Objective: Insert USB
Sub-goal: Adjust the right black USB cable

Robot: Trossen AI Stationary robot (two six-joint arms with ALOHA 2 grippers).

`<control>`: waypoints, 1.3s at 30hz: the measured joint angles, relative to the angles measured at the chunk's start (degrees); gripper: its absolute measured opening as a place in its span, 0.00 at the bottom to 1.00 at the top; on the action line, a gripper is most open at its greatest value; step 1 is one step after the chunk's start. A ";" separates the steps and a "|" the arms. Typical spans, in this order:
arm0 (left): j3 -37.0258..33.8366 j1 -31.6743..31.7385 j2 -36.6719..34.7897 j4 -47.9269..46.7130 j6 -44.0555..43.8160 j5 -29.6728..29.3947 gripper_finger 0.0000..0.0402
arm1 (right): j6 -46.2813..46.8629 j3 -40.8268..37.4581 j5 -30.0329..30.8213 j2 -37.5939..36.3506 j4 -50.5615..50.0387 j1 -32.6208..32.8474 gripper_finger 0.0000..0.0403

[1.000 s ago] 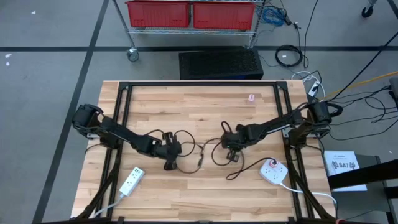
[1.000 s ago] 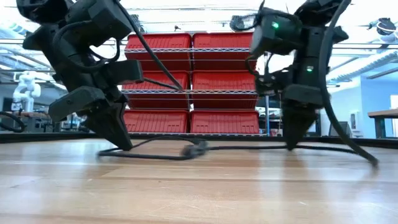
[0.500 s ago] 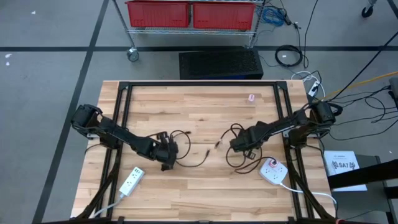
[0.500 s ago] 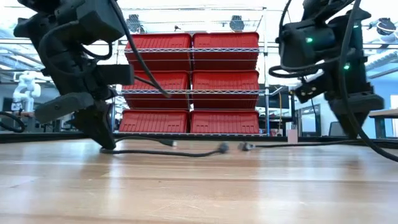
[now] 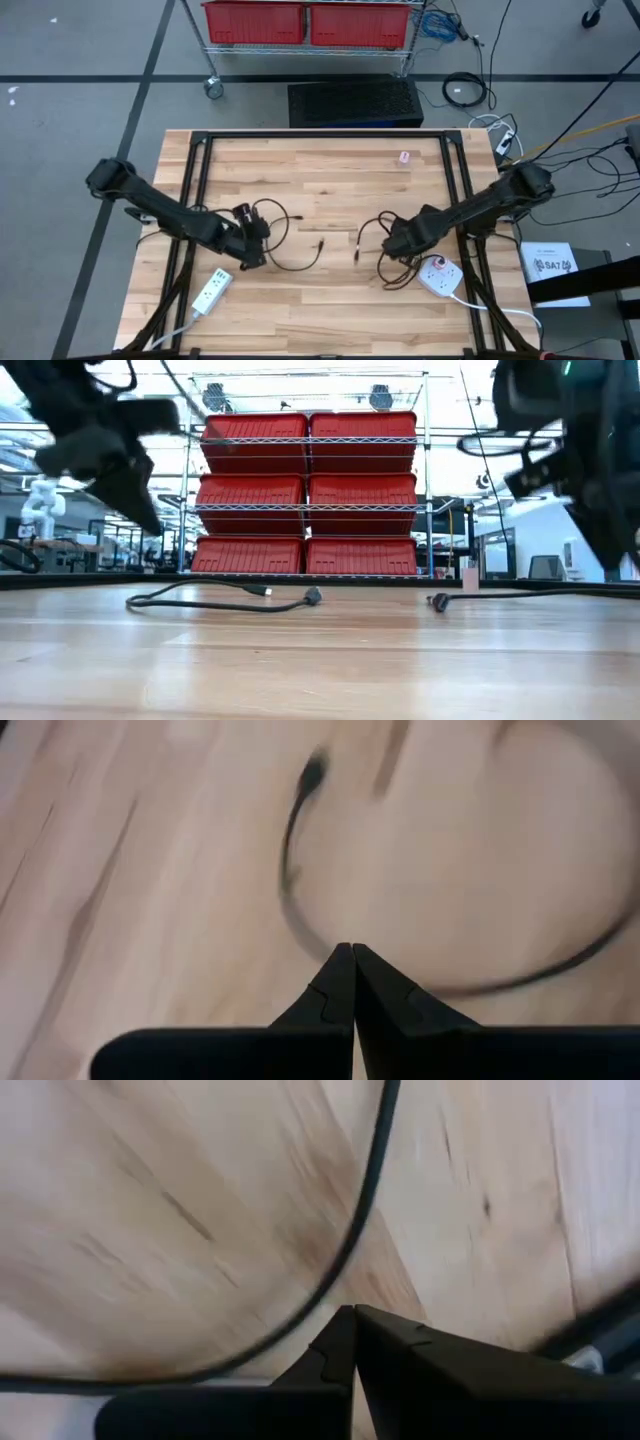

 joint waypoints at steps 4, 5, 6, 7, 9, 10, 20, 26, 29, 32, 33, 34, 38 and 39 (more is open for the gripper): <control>0.07 -0.60 -1.48 7.84 4.84 -0.02 0.01 | 0.54 0.00 4.77 -6.33 6.73 2.04 0.00; 0.09 -0.60 -1.53 9.94 6.18 0.18 0.01 | -0.10 0.00 5.80 -7.84 9.09 2.45 0.00; 0.12 -0.60 -1.43 11.64 7.54 0.36 0.01 | -1.39 0.00 6.74 -9.27 11.33 2.74 0.00; 0.14 -0.60 -1.07 13.11 8.86 0.40 0.01 | -3.22 0.00 7.08 -10.37 13.84 2.93 0.00; 0.14 -0.60 -0.30 15.06 11.12 0.57 0.01 | -8.33 0.02 6.82 -11.81 19.44 3.04 0.00; 0.14 -0.57 0.06 15.66 11.68 0.58 0.01 | -10.92 0.02 6.10 -12.14 21.78 3.32 0.00; -3.91 -0.56 1.20 17.73 9.47 1.85 0.01 | -16.22 0.04 -7.25 -10.66 25.34 11.07 0.00; -4.54 -0.56 1.18 18.23 8.47 2.00 0.01 | -6.51 0.04 -8.19 -10.59 18.74 20.47 0.00; -4.54 -0.56 1.18 19.21 8.55 2.46 0.01 | -0.55 0.04 -8.16 -10.58 15.59 24.91 0.00; -4.54 -0.55 1.18 19.20 8.94 2.50 0.01 | 1.93 0.04 -4.39 -10.58 16.08 27.74 0.00; -4.54 -0.53 1.18 19.22 8.95 2.48 0.01 | 1.95 0.04 -1.79 -10.58 16.96 28.11 0.00; -4.54 -0.53 1.18 19.22 8.95 2.47 0.01 | 1.80 0.04 1.03 -10.58 18.16 28.03 0.00; -4.54 -0.09 1.18 19.09 9.02 2.43 0.01 | 2.60 0.04 10.52 -10.60 19.43 24.17 0.00; -4.54 0.06 1.18 18.94 9.03 2.45 0.01 | 3.01 0.04 11.44 -10.60 18.91 22.67 0.00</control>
